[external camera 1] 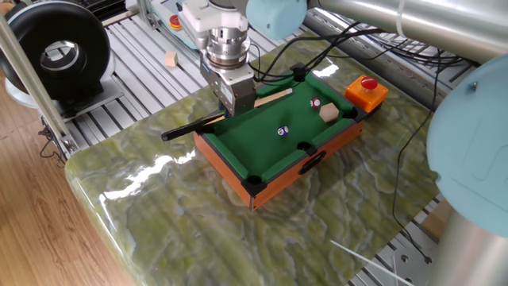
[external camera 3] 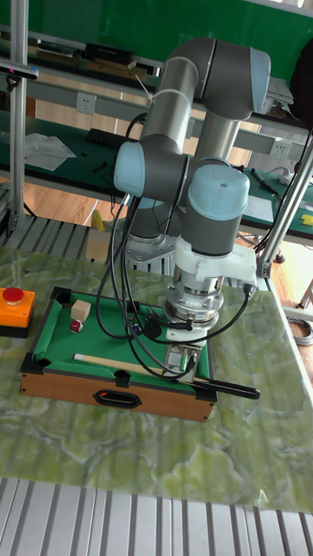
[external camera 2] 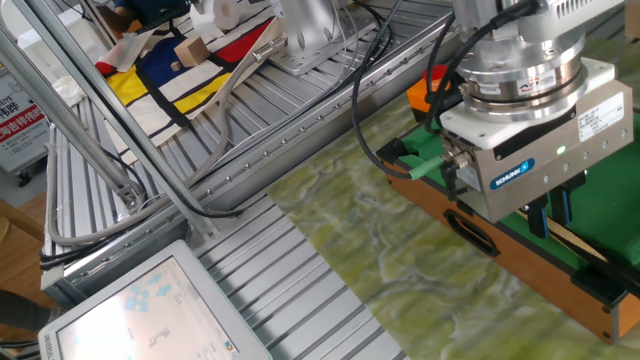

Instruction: Hit the pool ball

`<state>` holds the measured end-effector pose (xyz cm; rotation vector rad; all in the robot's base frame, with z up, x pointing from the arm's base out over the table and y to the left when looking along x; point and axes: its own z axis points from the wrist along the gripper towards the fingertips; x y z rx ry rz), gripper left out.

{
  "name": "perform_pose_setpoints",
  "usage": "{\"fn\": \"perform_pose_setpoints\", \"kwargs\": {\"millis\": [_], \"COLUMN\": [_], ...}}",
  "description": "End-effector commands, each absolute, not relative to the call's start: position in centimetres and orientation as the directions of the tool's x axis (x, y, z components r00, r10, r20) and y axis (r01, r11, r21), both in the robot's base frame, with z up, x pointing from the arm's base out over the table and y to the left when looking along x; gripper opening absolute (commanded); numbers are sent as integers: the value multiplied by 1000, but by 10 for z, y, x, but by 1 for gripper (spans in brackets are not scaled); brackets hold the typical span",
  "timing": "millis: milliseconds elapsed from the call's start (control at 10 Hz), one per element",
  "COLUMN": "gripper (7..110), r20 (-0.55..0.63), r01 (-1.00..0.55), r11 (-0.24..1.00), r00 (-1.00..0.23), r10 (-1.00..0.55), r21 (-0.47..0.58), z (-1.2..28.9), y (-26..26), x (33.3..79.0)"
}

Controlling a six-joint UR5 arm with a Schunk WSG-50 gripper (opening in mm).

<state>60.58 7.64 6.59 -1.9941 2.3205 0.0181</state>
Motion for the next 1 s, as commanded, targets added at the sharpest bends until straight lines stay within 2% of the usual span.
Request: {"fn": "perform_pose_setpoints", "kwargs": {"millis": [0,500,900], "gripper": [22,22,22], "r20": [-85,-133,-119], "r01": [-987,-987,-986], "r11": [152,150,162], "r00": [-147,-143,-155], "r10": [-985,-981,-981], "r21": [-56,-50,-51], "z": [65,67,64], "y": [79,93,89], "x": [610,610,611]}}
